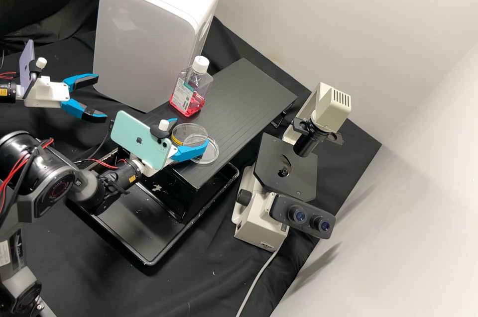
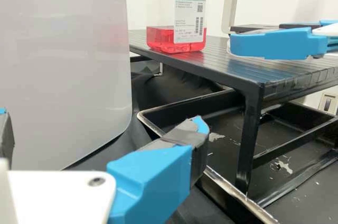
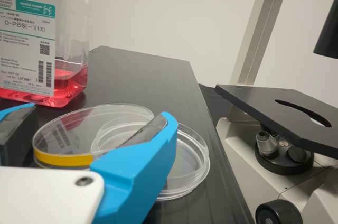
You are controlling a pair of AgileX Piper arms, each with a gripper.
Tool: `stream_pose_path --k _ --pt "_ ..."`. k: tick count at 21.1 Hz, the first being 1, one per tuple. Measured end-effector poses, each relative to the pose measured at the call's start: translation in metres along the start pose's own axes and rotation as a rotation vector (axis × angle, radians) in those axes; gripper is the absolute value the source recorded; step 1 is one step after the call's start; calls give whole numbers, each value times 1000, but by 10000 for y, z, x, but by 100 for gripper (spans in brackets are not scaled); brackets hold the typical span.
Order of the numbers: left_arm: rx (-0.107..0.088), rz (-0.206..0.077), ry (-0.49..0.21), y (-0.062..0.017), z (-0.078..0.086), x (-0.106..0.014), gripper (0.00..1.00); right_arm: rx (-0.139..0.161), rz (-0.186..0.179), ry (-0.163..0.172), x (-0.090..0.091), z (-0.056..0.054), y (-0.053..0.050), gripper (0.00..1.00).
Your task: Place the lid on the petri dish
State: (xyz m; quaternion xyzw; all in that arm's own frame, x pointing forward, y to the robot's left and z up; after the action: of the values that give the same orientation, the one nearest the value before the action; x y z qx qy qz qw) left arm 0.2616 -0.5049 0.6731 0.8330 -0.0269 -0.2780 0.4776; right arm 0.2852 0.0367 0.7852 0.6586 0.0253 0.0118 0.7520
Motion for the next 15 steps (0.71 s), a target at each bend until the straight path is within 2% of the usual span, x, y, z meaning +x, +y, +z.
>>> stream_pose_path --k 7,9,12,15 --pt "3 -5 -12 -12 29 -3 100 7 5 -3 1 27 27 0" --pt "24 -5 -10 -12 28 -3 100 21 13 -6 -1 46 58 0" --pt "26 -5 -10 -12 28 -3 100 29 29 -14 -15 76 110 0" --pt "43 -4 -10 -12 28 -3 100 58 41 -22 -60 103 153 0"
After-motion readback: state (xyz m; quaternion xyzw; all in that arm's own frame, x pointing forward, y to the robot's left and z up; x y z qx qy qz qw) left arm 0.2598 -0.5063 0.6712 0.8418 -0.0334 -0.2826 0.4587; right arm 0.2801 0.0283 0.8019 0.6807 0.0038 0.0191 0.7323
